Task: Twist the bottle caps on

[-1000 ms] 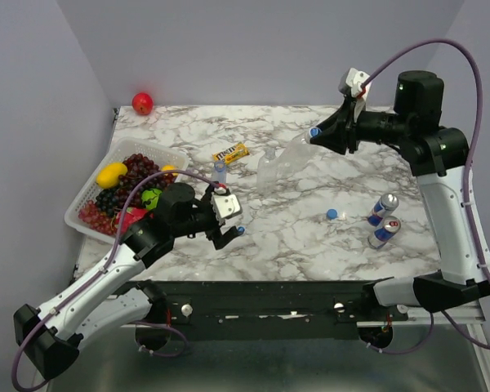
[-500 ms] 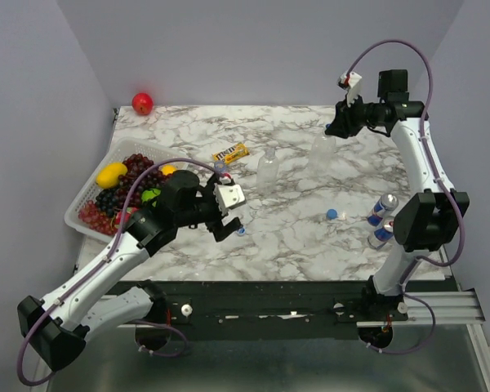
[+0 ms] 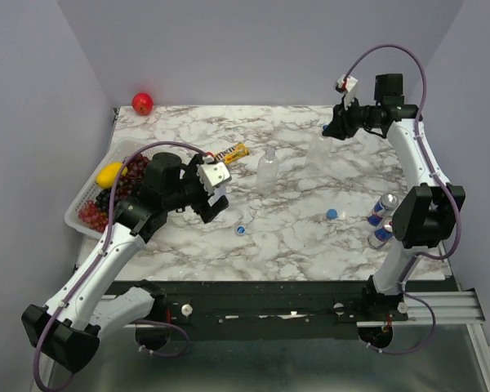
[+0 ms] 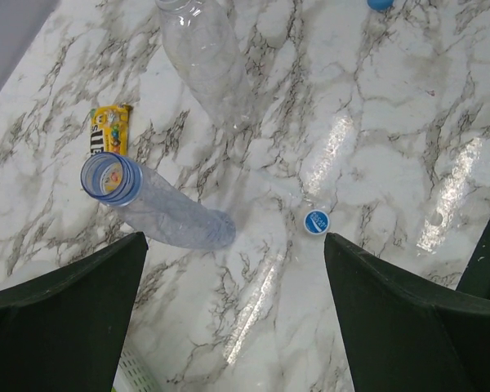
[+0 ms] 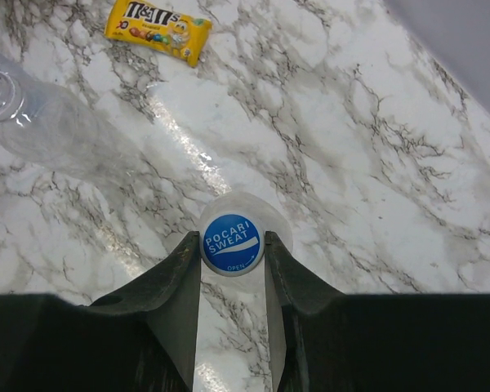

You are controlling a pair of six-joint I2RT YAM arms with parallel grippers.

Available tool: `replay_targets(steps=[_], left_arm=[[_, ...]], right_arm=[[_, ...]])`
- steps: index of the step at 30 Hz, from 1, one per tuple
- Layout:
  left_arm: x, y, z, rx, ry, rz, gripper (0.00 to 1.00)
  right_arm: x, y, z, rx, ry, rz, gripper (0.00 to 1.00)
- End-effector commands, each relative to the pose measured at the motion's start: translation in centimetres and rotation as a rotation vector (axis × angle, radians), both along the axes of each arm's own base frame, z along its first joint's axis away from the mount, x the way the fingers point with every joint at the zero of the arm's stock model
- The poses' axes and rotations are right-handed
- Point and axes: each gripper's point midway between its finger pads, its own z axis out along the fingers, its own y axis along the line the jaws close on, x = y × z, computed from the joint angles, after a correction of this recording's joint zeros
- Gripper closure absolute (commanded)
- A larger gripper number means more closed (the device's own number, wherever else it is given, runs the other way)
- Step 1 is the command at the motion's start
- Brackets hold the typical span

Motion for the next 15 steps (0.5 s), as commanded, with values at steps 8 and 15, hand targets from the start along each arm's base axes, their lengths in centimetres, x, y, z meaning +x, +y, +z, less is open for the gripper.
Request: replay_targets(steps=[8,15], left_arm=[[-0.6,0.4,-0.5,0.000,0.015,-0.025,0.01],[-0.6,0.4,-1.0,-0.006,0.024,-0.026,0.01]], right_arm=[[0.1,-0.6,-2.3,-0.033,0.009,0.005,0.62],[0.0,-0.9,-2.8,-0.050,0.014,0.002,0.48]])
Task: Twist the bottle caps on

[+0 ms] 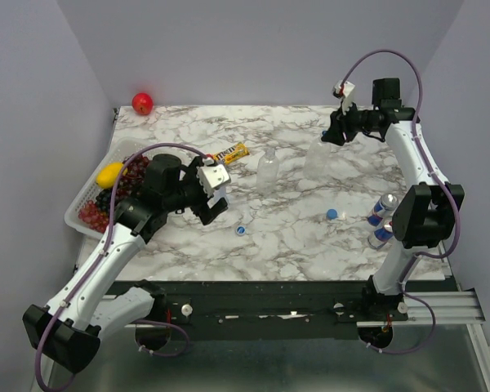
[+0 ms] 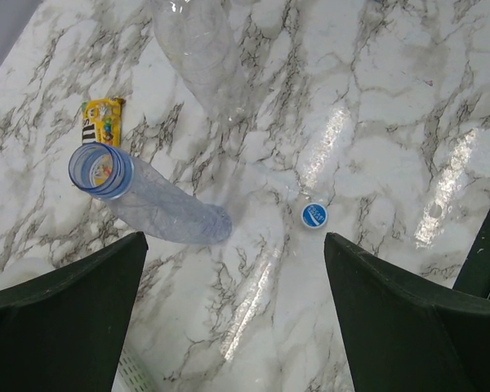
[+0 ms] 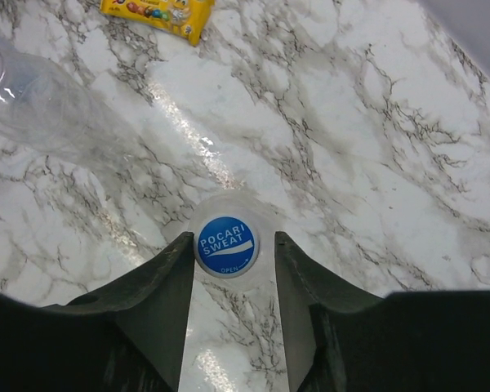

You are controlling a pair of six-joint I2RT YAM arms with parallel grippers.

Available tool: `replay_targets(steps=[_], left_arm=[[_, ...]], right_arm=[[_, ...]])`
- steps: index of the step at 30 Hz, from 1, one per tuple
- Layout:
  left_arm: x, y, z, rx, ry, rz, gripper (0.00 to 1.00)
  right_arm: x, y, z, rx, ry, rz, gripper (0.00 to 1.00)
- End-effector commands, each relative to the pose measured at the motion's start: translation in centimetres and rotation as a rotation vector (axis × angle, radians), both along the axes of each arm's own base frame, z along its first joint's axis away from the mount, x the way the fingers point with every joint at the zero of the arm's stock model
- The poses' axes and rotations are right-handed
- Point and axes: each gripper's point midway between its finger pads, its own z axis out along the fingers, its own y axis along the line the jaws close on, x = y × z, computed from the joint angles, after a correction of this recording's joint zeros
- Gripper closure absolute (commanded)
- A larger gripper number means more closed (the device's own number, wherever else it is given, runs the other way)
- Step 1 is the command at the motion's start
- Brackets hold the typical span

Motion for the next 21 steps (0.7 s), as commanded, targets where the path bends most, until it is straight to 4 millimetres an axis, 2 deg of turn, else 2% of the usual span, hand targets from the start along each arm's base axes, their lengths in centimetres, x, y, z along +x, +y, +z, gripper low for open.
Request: replay_targets(steps=[1,6,11,13,16,18,21], left_arm=[[-0.7,-0.1,-0.4,-0.014,0.015,-0.025,0.01],[-0.5,-0.1,-0.6,-0.017,0.019,-0.022,0.01],[-0.3,-0.1,-0.5,-0.021,0.015,-0.020,0.01],[-0.4,-0.1,-0.4,-0.030,0.017,-0.019,0.01],[-0.6,-0.3,0.1,-0.059,0.011,-0.021,0.01],[-0.4,0.1,0.4,-0.057,-0.011,0.000,0.01],[0.6,1.1,0.5,-0.038,-0.050,0.072,0.01]], right_arm=[[0.5,-0.7,-0.8,-0.028,-0.012,-0.008,0.47],[0.6,-0.8,-0.9,-0.034,-0.013,-0.011,0.45],[0.4,-0.4,0.7,-0.012,-0.037,0.001,0.41],[0.3,-0.3,2.0,-0.004,-0.057,-0.005,0.38],[0.2,-0.6,6.3,-0.007,-0.148,-0.024,0.34],[-0.6,-0.5,9.3,-0.003,-0.222,-0.021,0.31],[-2.1,1.4,11.3,0.019,-0.289,0.028,0.29]])
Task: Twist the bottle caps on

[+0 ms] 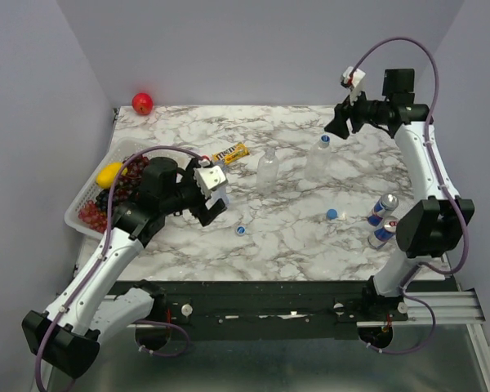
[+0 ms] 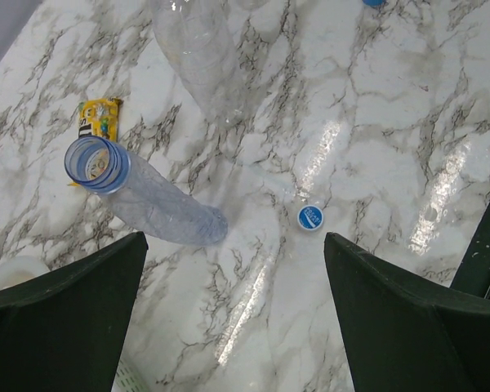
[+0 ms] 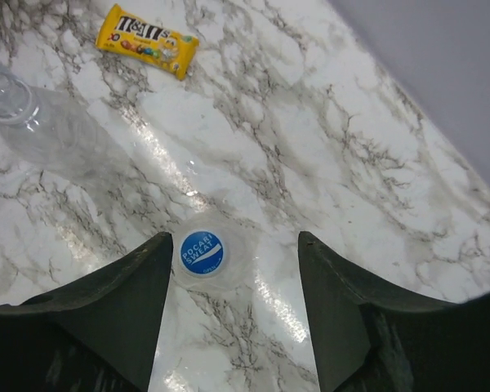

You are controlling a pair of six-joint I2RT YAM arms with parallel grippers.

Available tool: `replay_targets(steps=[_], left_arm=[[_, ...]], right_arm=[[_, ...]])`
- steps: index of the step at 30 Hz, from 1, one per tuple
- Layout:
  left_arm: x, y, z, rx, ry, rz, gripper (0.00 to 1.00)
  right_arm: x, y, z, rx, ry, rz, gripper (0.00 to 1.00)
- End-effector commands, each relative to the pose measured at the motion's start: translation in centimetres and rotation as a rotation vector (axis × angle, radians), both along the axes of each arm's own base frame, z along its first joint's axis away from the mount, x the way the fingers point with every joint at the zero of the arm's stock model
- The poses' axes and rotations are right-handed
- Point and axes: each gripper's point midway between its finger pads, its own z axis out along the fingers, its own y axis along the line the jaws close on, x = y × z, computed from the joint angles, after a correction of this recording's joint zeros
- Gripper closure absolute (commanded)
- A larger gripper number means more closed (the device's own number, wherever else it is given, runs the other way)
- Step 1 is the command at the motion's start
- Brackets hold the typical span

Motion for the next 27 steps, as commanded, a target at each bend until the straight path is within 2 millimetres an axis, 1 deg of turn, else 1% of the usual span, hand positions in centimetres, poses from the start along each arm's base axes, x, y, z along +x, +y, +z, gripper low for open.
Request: replay_targets(steps=[1,2,4,5,7,8,9,10,11,13,14,15,17,18,19,22,23,24,26,27], left_arm=[[1.3,1.2,1.0,-0.025,-0.056,0.109,0.01],[1.8,1.8,1.1,-0.027,-0.062,0.157,0.01],[2.4,3.0,1.8,-0.039,-0.077,0.226,0.01],[2.6,3.6,2.0,-0.045,-0.074,0.253,0.01],[2.6,4.6,2.2,-0.043,-0.072,0.294,0.01],[2.5,5.0,2.2,-0.029,-0.080,0.298,0.01],[2.3,5.6,2.4,-0.028,-0.095,0.303,0.01],[1.8,5.9,2.0,-0.014,-0.078,0.301,0.01],[1.6,6.2,2.1,-0.006,-0.076,0.302,0.01],[0.7,7.3,2.3,0.042,-0.095,0.288,0.01],[0.6,7.8,2.4,0.061,-0.107,0.299,0.01],[0.4,8.4,2.8,0.077,-0.133,0.316,0.01],[0.0,9.6,2.7,0.115,-0.132,0.361,0.01],[-0.4,10.0,2.9,0.115,-0.138,0.378,0.01],[-0.9,10.2,2.5,0.116,-0.113,0.392,0.01],[-1.9,10.2,2.8,0.073,-0.072,0.404,0.01],[-2.3,10.4,2.5,0.039,-0.026,0.430,0.01],[-2.6,10.0,2.6,0.005,0.000,0.426,0.01],[-2.7,9.5,3.1,-0.098,0.073,0.467,0.01],[-2.5,9.5,3.2,-0.130,0.097,0.479,0.01]], right_arm=[[-2.4,2.4,6.6,0.028,-0.183,0.068,0.28],[-3.5,4.6,6.2,0.037,-0.179,0.130,0.27],[-4.4,6.9,5.4,0.032,-0.184,0.197,0.26],[-5.4,9.0,4.1,0.029,-0.160,0.245,0.25],[-5.6,10.8,2.9,0.033,-0.152,0.282,0.25],[-6.0,12.3,2.3,0.028,-0.141,0.308,0.25],[-6.0,13.0,1.8,0.033,-0.123,0.313,0.25],[-6.0,13.5,1.3,0.031,-0.110,0.322,0.25],[-6.0,14.3,0.2,0.025,-0.087,0.334,0.24],[-6.0,14.9,-0.7,0.011,-0.074,0.343,0.22],[-5.9,15.2,-1.6,0.002,-0.059,0.349,0.21],[-5.8,15.4,-1.9,-0.002,-0.055,0.349,0.21],[-5.7,15.8,-2.5,-0.006,-0.048,0.355,0.21],[-5.5,16.0,-3.0,-0.008,-0.037,0.358,0.21],[-5.4,16.1,-3.1,-0.007,-0.038,0.359,0.21],[-5.4,16.8,-4.1,-0.002,-0.016,0.380,0.21],[-5.7,17.2,-4.5,0.001,-0.004,0.393,0.22],[-5.8,17.4,-4.8,0.003,0.000,0.402,0.23],[-6.1,18.0,-5.6,0.012,0.018,0.428,0.25],[-6.3,18.2,-5.8,0.019,0.022,0.439,0.30]])
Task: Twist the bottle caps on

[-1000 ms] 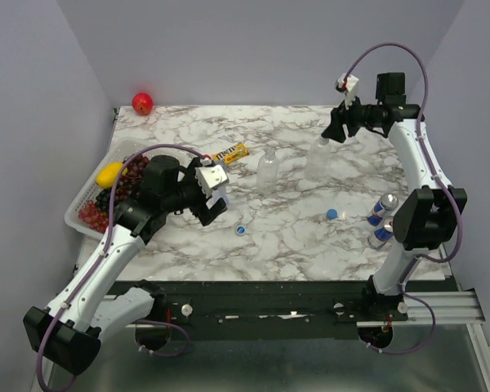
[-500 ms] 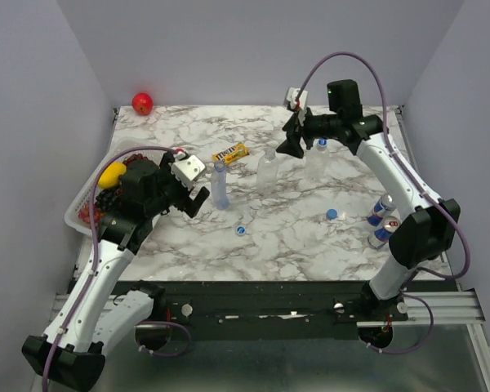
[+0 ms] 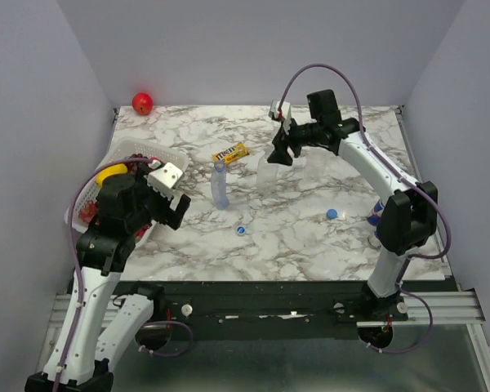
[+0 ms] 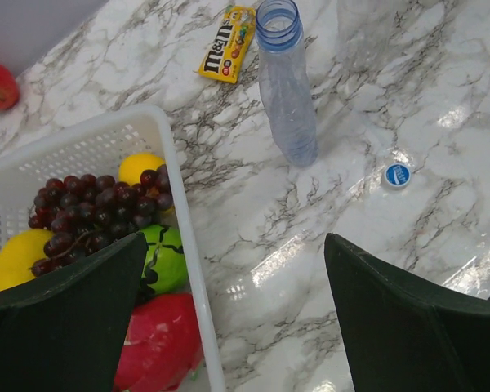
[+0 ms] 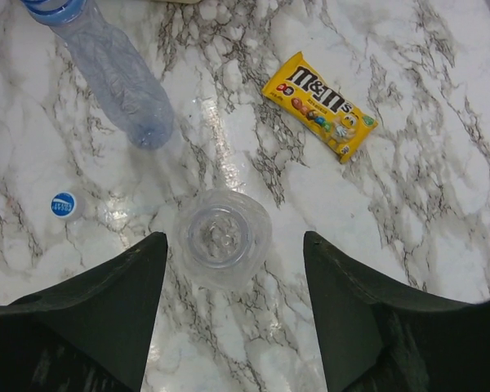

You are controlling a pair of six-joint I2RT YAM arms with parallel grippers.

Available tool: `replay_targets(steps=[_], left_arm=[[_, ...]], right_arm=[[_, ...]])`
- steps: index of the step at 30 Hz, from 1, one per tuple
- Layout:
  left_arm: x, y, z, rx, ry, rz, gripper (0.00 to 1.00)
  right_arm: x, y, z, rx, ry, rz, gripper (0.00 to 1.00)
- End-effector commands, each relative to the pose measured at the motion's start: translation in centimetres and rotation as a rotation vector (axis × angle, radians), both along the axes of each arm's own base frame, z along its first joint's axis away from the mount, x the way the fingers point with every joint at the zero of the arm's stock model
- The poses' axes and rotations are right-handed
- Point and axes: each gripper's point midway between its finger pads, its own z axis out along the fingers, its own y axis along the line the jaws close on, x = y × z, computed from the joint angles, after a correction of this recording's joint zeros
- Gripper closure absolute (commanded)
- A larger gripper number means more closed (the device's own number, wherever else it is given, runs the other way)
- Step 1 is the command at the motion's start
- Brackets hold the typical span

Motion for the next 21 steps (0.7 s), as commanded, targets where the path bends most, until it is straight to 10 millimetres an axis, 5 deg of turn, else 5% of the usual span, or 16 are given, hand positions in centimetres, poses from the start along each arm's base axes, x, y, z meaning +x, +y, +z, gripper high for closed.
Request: replay_targets(steps=[1,5,6,7,12,15,18,19,21], left_arm=[[-1.3,-1.7,1.3,-0.229,0.116,0.000,0.01],[1.8,-2.7,4.6,-0.305,0.061,0.013,0.01],[3.3,-2.7,4.3,-0.300,0.087,0.032,0.01],[4.0,-3.0,6.3,-0.293,0.046,0.020,0.01],[7.9,-5.0,9.0,-0.169,-0.026,0.022,0.01],[7.7,-8.4,10.2,-0.027,-0.144,-0.090,0.01],[7.2,-11.5,10.1,0.011,-0.266,-0.169,0.01],[7.0,-12.2,8.2,0.028,-0.261,-0.185,0.01],[6.0,-14.4,9.2,-0.065,-0.325,-0.267,0.01]], right_arm=[[-0.5,1.8,-1.9,0.022,0.033,0.071,0.34],[-0.6,2.6,-2.7,0.024,0.045,0.062,0.71],[-0.6,2.8,-2.1,0.034,0.039,0.059,0.76],[-0.9,2.9,-1.3,0.044,0.041,0.056,0.78],[-4.6,1.3,7.8,0.106,-0.044,0.057,0.88],[-8.4,-0.1,11.7,0.114,-0.002,0.056,0.93],[-9.5,-1.4,13.1,0.124,0.076,-0.073,1.00],[-10.5,-1.8,14.2,0.148,0.098,-0.106,1.00],[-11.4,-2.0,14.6,0.171,0.121,-0.114,1.00]])
